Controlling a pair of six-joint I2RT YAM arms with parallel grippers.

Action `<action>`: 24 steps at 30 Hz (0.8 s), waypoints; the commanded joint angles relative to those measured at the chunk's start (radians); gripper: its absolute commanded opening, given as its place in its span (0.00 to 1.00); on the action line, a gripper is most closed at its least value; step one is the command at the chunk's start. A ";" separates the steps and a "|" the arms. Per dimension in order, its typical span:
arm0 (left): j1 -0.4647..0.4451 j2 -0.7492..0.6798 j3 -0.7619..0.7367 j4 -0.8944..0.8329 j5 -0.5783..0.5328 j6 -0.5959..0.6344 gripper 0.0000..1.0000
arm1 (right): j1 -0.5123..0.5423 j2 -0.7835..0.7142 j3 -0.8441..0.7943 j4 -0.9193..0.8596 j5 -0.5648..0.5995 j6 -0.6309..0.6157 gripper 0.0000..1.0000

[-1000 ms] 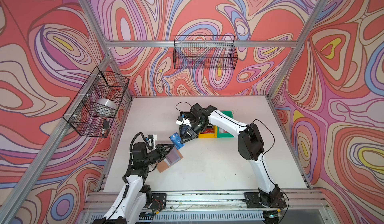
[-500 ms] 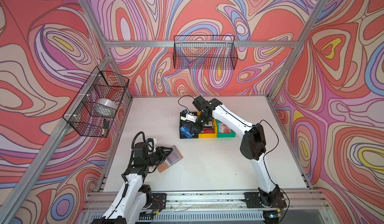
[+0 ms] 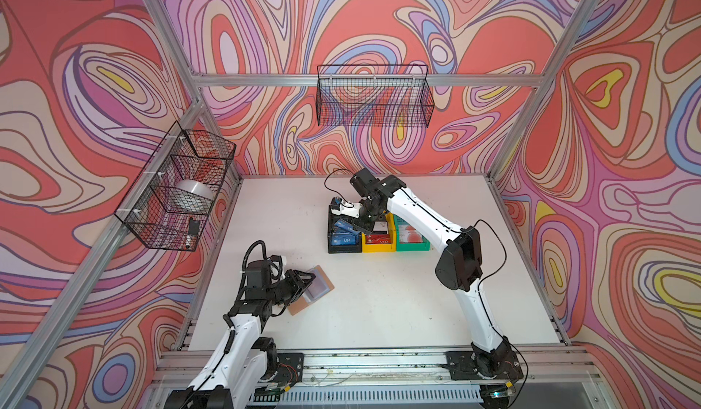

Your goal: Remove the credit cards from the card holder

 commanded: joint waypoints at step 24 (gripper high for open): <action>-0.002 0.056 0.019 0.016 -0.012 0.039 0.31 | 0.093 0.101 -0.013 -0.018 0.183 -0.102 0.00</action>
